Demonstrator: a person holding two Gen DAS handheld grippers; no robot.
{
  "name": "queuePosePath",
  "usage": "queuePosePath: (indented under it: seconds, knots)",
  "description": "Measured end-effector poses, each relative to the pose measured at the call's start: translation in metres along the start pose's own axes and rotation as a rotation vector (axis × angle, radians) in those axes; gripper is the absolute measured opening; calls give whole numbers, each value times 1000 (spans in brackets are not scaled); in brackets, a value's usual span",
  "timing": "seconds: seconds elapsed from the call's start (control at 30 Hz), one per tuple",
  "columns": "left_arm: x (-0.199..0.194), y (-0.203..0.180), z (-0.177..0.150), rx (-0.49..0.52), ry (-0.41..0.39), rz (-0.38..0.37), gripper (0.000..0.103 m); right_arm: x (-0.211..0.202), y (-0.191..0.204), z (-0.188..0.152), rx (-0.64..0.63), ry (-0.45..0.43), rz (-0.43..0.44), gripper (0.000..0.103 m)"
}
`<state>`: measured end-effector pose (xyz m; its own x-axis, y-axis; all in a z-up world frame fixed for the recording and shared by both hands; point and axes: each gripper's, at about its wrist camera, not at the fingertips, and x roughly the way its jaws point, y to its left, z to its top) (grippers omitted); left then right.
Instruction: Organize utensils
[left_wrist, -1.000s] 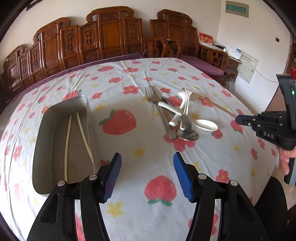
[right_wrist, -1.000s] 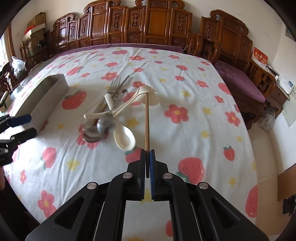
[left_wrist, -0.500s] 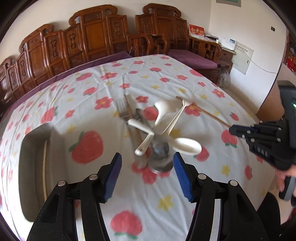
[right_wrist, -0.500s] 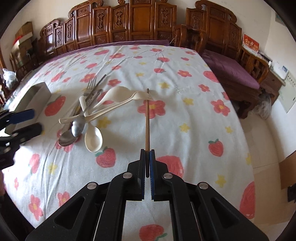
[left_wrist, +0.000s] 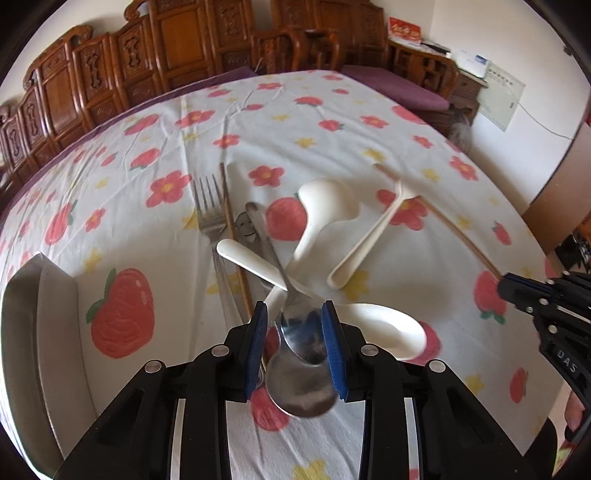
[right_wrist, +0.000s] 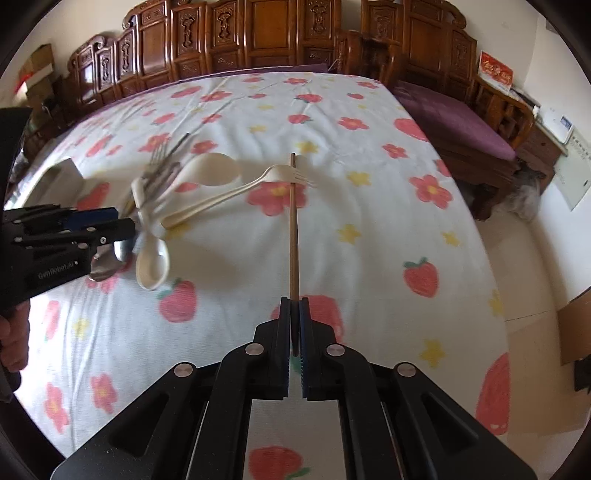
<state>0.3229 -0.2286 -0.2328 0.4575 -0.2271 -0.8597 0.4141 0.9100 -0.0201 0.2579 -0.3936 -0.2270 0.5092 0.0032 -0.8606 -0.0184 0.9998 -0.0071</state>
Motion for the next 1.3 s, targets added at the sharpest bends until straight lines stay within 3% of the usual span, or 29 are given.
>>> queuePosePath:
  seconds: [0.2,0.3,0.37,0.43,0.77,1.0,1.1,1.3]
  knots:
    - [5,-3,1,2,10,5,26,-15,0,5,-14,-89,-23,5]
    - [4,-2,1,4,5,8,21,-26,0,9,-8,-151,-12,5]
    - [1,-1,2,6,-12,5,10,-35,2,11,-13,-194,-6,5]
    - [-4,-1,2,5,-23,-13,6,-39,4,13,-20,-214,0,5]
    - [-16,0,-3,27,-43,-25,0,-56,1,17,16,-285,1,5]
    - [-36,2,-4,17,-78,-40,0,-41,-7,13,48,-224,-12,5]
    - [-46,2,-5,29,-93,-36,0,-25,-9,9,65,-127,47,5]
    - [-69,5,-9,35,-126,-44,0,6,1,-7,43,-23,71,5]
